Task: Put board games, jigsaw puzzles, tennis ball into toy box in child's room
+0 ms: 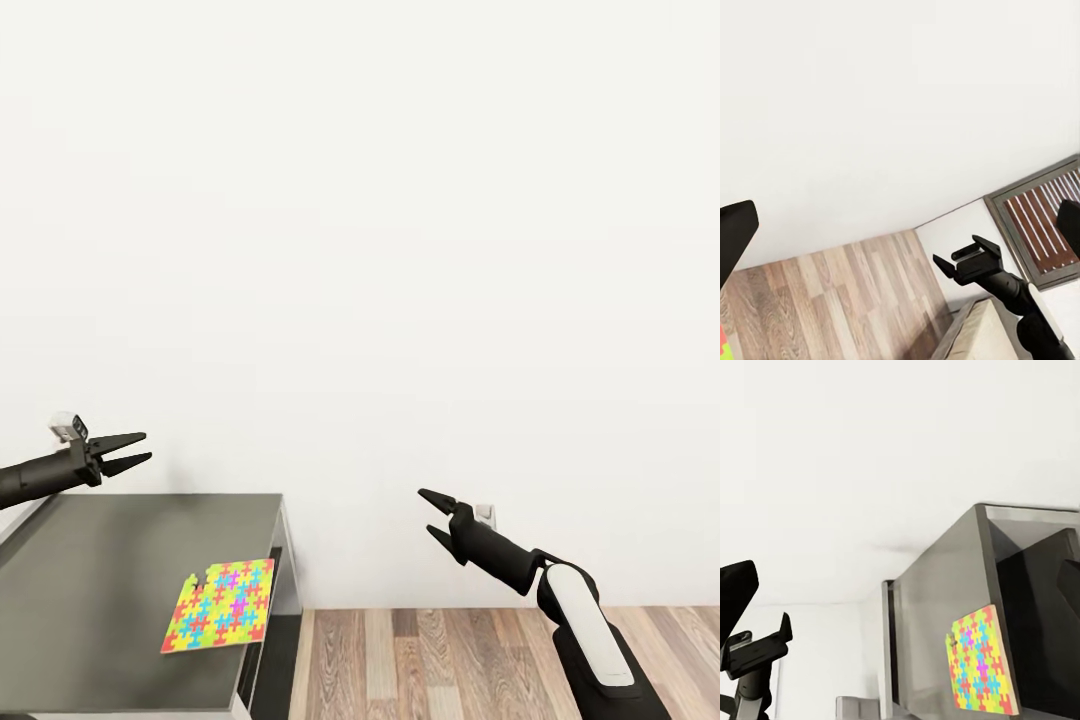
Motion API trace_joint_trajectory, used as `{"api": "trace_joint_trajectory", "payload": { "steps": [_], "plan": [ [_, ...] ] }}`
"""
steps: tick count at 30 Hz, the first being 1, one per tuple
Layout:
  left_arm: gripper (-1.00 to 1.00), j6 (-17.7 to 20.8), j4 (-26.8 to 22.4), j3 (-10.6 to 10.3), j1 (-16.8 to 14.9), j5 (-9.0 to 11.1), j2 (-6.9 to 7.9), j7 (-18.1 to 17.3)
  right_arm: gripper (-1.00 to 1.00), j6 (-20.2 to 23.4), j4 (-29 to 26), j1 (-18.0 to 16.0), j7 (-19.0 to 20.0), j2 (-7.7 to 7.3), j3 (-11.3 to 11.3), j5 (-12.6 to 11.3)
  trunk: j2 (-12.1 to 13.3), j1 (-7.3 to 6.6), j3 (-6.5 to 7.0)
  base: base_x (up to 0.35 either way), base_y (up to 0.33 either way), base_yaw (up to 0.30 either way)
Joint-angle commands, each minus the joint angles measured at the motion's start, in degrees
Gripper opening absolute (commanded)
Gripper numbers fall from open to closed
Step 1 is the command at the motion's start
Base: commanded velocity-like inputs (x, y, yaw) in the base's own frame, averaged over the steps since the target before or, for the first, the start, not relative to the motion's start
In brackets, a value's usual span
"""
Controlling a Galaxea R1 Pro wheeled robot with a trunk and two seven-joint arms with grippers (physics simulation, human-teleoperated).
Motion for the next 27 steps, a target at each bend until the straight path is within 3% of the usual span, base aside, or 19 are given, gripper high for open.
{"api": "trace_joint_trajectory", "payload": {
  "steps": [1,11,27],
  "plan": [
    [1.0,0.61,0.02,0.0,-0.04,-0.07,0.0,-0.26,1.0,0.29,0.04,-0.04,0.41,0.01,-0.08,0.4,-0.47,0.24,-0.16,0.0,0.0,0.0],
    [1.0,0.61,0.0,0.0,-0.04,-0.07,-0.02,-0.26,1.0,0.29,0.16,-0.04,0.41,-0.24,-0.13,0.4,-4.48,2.43,-1.12,0.0,0.0,0.014],
    [1.0,0.61,-0.01,0.0,-0.04,-0.07,-0.02,-0.26,1.0,0.21,0.29,-0.04,0.41,-0.07,-0.13,0.4,-10.9,5.95,-3.88,0.0,0.0,0.006]
  ]
}}
